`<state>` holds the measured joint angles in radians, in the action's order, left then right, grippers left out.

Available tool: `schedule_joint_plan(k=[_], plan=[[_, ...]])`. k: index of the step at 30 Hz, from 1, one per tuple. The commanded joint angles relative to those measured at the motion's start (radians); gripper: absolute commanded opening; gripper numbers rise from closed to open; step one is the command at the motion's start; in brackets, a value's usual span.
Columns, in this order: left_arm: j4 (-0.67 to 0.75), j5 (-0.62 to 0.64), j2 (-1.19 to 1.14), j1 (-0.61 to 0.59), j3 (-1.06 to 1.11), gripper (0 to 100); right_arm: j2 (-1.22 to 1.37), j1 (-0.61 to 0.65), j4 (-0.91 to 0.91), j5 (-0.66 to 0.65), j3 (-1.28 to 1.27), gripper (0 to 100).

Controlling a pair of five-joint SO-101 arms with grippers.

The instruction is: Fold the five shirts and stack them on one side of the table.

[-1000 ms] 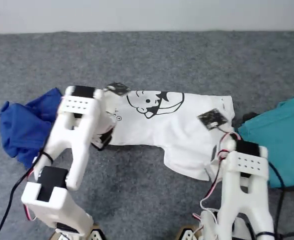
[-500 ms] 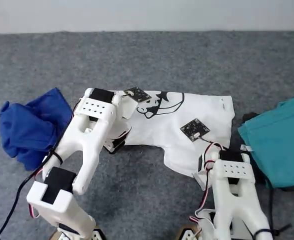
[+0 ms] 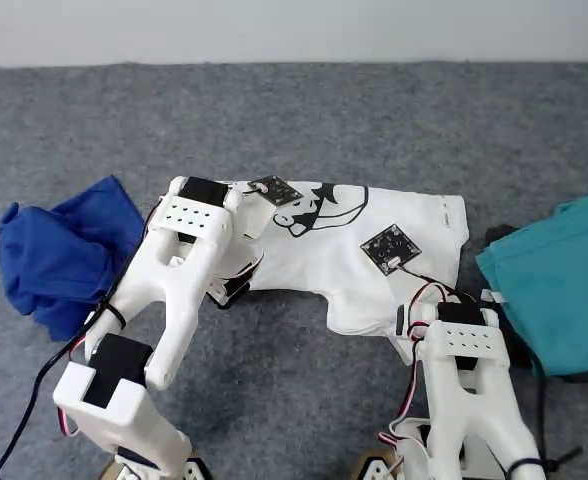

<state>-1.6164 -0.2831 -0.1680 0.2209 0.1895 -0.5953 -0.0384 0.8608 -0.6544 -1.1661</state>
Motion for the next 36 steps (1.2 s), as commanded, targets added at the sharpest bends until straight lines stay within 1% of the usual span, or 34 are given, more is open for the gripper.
schedule_joint_plan(k=[1, 9, 12, 15, 17, 22, 25, 28, 31, 36], plan=[[-0.009, 0.009, 0.018, 0.009, -0.001, 3, -0.027, 0.008, -0.016, -0.008, 0.005, 0.9], [-0.009, 0.009, 0.018, 0.009, -0.001, 3, -0.033, 0.005, -0.030, -0.012, 0.014, 0.9], [-0.009, 0.009, 0.018, 0.009, -0.001, 3, -0.024, 0.004, -0.090, 0.005, 0.017, 0.9], [-0.009, 0.009, 0.018, 0.009, -0.001, 3, -0.024, 0.002, -0.111, 0.137, 0.055, 0.9], [-0.009, 0.009, 0.018, 0.009, 0.001, 3, -0.024, 0.008, -0.090, 0.190, 0.109, 0.9], [-0.009, 0.008, 0.018, 0.009, 0.001, 3, -0.022, 0.039, 0.004, 0.201, 0.245, 0.9], [-0.011, 0.008, 0.018, 0.009, 0.001, 3, -0.015, 0.051, -0.016, 0.204, 0.265, 0.9], [-0.040, 0.008, 0.018, 0.014, 0.001, 3, 0.056, 0.051, -0.059, 0.244, 0.269, 0.9], [-0.051, 0.008, 0.018, 0.014, 0.001, 3, 0.168, 0.053, -0.122, 0.250, 0.281, 0.9], [-0.051, 0.008, 0.018, 0.012, 0.001, 3, 0.367, 0.051, -0.154, 0.252, 0.411, 0.9]])
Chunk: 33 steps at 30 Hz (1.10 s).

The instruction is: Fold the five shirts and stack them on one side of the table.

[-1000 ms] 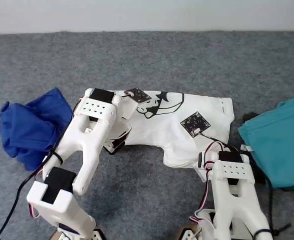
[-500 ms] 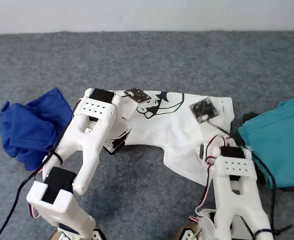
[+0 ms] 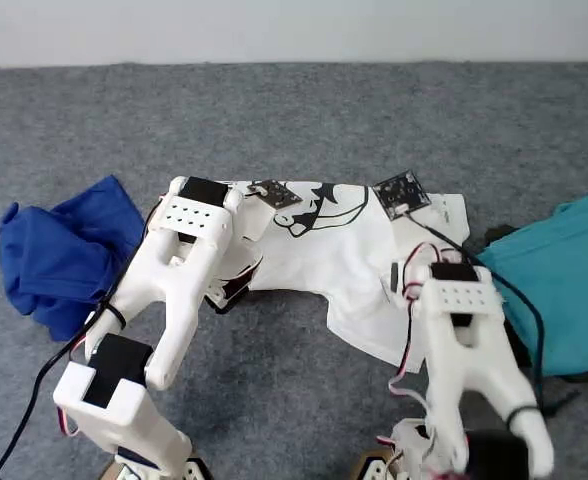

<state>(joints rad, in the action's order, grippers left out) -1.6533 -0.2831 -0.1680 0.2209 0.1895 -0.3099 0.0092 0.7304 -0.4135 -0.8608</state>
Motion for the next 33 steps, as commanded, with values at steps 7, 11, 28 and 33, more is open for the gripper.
schedule_joint_plan(k=[7, 11, 28, 33], plan=[[-0.014, 0.008, 0.018, 0.009, 0.001, 3, 0.320, 0.004, -0.024, 0.037, 0.262, 0.9], [-0.014, 0.008, 0.018, 0.009, 0.001, 3, 0.383, 0.004, -0.021, 0.081, 0.311, 0.9], [-0.015, 0.006, 0.018, 0.009, 0.005, 3, 0.400, 0.004, 0.335, 0.133, 0.552, 23.3], [-0.014, 0.006, 0.018, 0.009, 0.039, 3, 0.397, 0.002, 0.360, 0.158, 0.626, 24.1]])
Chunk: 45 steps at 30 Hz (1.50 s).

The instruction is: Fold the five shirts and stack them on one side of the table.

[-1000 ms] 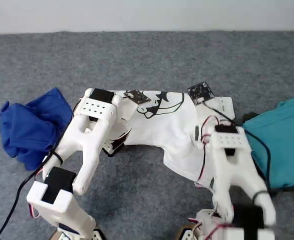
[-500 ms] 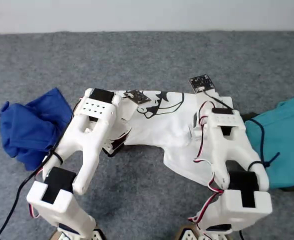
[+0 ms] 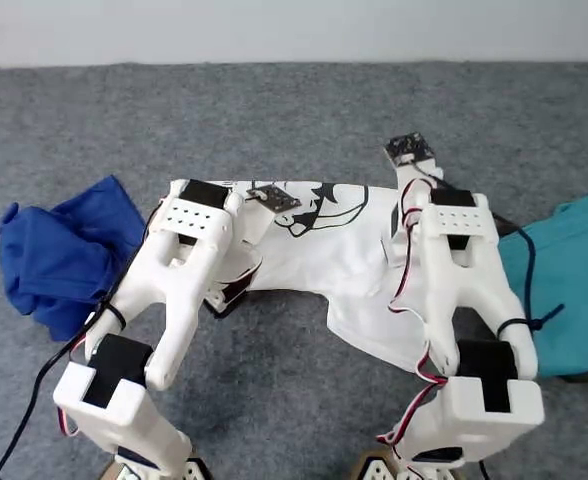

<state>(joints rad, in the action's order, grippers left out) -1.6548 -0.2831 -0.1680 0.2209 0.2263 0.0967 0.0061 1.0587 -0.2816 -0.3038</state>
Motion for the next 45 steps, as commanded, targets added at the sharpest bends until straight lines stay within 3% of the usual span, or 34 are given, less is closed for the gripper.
schedule_joint_plan(k=[1, 4, 10, 14, 27, 45], plan=[[-0.012, 0.006, 0.018, 0.009, 0.007, 3, -0.013, 0.007, 0.065, 0.028, 0.091, 24.1], [-0.012, 0.005, 0.020, 0.008, 0.018, 3, -0.018, 0.015, 0.209, 0.017, 0.160, 24.1], [-0.012, 0.005, 0.025, 0.008, 0.018, 3, -0.018, 0.013, 0.472, -0.137, 0.180, 24.1], [-0.014, 0.005, 0.023, 0.008, 0.018, 3, -0.018, 0.015, 0.544, -0.170, 0.176, 24.1], [-0.014, 0.005, 0.020, 0.008, 0.018, 3, -0.008, 0.260, 0.119, -0.038, -0.097, 24.1], [-0.009, 0.005, 0.020, 0.008, 0.044, 3, -0.005, 0.265, -0.030, -0.020, -0.081, 24.1]])
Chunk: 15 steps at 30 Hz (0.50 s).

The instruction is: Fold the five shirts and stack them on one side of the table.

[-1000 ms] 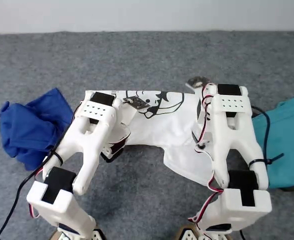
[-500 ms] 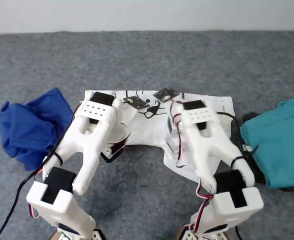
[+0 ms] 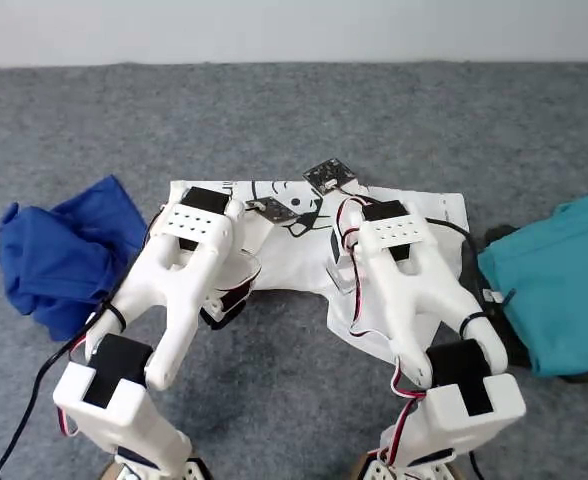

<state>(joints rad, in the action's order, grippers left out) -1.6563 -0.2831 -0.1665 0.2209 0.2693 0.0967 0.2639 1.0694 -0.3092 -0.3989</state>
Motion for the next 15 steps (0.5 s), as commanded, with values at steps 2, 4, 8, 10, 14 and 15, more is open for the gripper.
schedule_joint_plan(k=[2, 4, 8, 10, 14, 15], plan=[[-0.008, 0.005, 0.018, 0.008, 0.001, 3, 0.012, -0.001, -0.061, 0.008, 0.011, 24.1], [-0.008, 0.005, 0.018, 0.008, 0.001, 3, 0.033, 0.001, -0.061, 0.008, 0.018, 24.1], [-0.008, 0.005, 0.018, 0.008, 0.001, 3, 0.096, 0.001, -0.088, 0.006, 0.020, 24.1], [-0.008, 0.005, 0.018, 0.008, 0.001, 3, 0.147, 0.001, -0.111, 0.005, 0.018, 24.1], [-0.008, 0.005, 0.018, 0.008, 0.001, 3, 0.208, 0.002, -0.130, 0.005, 0.037, 24.1], [-0.009, 0.005, 0.018, 0.008, 0.001, 3, 0.208, 0.002, -0.116, 0.005, 0.051, 24.1]])
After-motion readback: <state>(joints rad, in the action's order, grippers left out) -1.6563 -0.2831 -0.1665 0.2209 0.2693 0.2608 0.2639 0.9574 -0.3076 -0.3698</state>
